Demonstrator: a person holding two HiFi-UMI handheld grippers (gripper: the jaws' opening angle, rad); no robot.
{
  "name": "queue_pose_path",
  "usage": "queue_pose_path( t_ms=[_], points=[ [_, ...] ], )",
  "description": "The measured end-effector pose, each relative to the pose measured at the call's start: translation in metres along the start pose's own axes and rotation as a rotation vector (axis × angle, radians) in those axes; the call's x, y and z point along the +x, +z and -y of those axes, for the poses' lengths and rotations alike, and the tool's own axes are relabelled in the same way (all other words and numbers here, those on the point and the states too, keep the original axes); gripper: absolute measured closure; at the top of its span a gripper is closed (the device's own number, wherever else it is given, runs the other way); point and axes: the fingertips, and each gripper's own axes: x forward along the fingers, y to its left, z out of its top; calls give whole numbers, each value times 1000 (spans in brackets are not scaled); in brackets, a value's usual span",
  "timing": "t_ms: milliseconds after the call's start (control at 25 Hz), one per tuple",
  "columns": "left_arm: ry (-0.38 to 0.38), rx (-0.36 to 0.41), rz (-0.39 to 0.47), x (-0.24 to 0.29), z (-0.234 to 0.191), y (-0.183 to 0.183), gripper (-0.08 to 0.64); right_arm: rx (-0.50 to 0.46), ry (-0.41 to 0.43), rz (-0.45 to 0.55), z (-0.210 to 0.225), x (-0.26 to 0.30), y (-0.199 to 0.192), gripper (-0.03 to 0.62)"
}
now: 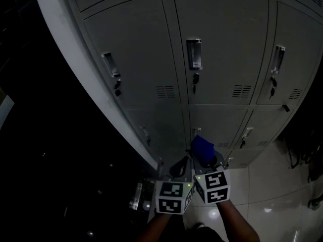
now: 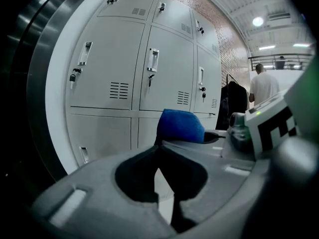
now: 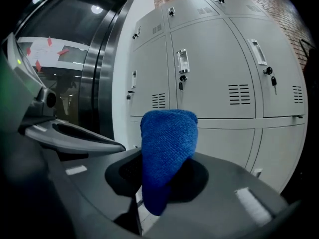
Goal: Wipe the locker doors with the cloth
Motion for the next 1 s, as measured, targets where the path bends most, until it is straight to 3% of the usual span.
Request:
queue_pose_path(
  t_ms=[520,1000],
  points=[
    [-12,5,86,99,-63,17,565,-99,-56,86,51,115,12,511],
    [13,5,139,136,-70,8,565,-127,-43,112,76,136,-4,509]
  ],
)
